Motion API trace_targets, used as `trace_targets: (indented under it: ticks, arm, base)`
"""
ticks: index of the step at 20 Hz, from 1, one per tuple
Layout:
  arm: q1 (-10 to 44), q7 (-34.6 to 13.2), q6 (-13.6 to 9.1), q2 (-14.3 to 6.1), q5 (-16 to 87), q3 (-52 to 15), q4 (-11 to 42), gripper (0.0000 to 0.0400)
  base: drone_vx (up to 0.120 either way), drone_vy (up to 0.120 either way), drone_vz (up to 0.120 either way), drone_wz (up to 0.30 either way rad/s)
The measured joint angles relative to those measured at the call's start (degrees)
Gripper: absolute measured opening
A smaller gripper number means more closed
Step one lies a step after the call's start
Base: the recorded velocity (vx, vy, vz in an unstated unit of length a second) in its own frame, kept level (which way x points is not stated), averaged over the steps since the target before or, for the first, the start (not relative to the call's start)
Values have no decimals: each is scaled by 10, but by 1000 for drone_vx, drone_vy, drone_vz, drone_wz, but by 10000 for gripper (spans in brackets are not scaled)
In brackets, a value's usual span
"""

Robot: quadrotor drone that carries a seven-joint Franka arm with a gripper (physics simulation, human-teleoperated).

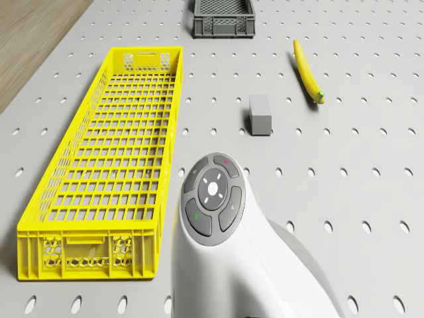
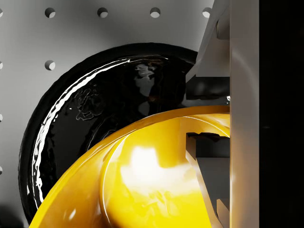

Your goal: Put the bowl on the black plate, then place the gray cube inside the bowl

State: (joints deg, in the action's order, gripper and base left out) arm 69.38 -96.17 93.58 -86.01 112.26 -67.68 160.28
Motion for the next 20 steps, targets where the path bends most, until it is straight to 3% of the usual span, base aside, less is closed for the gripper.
trace_targets:
  ticks: [10,14,17,20]
  arm:
    - [-9,3,17,-2,45,48,-1,100]
    - [-13,4,15,-1,47,49,2,280]
    - [-18,5,7,0,35,36,9,343]
    - [-21,5,2,1,26,26,14,373]
  base:
    - [0,0,0,0]
    - [0,0,0,0]
    - [0,0,80,0]
    - [0,0,120,0]
